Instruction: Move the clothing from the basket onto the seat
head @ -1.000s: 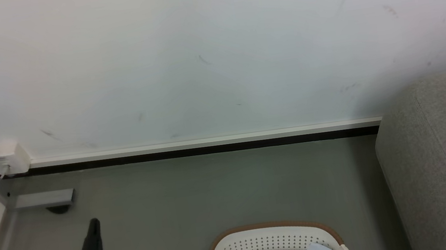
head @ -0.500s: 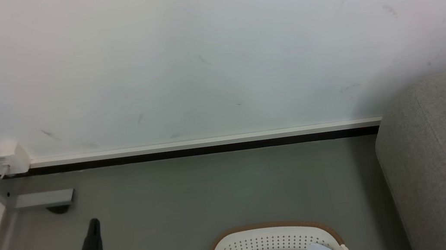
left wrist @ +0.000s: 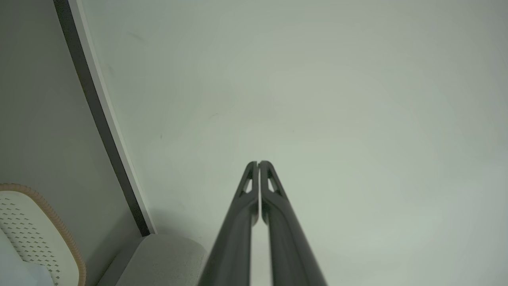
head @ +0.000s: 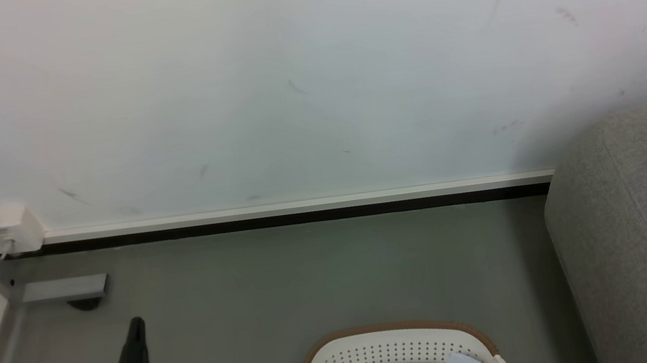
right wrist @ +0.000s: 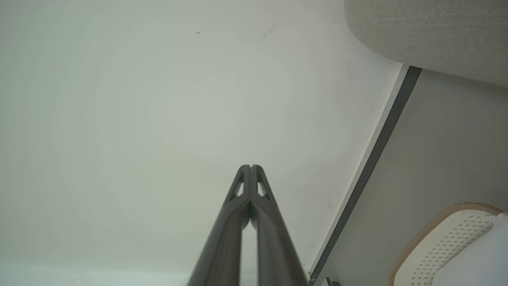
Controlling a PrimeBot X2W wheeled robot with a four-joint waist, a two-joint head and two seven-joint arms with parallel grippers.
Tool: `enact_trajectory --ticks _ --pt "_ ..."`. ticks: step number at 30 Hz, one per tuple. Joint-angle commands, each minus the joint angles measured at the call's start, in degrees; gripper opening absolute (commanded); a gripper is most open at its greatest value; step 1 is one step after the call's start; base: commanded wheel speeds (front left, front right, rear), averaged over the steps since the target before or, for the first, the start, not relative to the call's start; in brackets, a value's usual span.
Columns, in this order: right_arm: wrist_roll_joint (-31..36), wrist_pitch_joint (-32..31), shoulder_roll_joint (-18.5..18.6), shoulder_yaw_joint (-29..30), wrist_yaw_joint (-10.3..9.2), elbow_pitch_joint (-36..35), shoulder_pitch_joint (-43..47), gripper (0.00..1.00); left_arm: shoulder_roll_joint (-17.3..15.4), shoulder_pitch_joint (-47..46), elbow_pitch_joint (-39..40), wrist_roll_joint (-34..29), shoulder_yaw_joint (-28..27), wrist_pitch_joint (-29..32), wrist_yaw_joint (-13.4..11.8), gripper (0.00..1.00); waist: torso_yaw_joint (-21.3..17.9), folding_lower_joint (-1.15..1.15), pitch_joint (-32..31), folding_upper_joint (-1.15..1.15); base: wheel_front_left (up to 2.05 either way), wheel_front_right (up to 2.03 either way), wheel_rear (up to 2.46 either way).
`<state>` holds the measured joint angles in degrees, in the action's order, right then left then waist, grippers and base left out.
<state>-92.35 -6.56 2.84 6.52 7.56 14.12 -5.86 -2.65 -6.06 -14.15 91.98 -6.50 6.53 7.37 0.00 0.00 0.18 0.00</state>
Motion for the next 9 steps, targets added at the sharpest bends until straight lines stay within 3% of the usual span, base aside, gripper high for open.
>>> enact_trajectory --ticks 1,9 --pt "-0.13 -0.14 0.03 0.2 -0.14 -0.24 -0.67 0.0 -0.42 -0.42 0.15 0.79 -0.12 0.22 0.29 0.0 0.0 0.0 0.0 0.0 0.0 0.0 0.0" --pt "-0.13 -0.14 0.03 0.2 -0.14 -0.24 -0.67 0.0 -0.42 -0.42 0.15 0.79 -0.12 0.22 0.29 0.0 0.0 0.0 0.0 0.0 0.0 0.0 0.0"
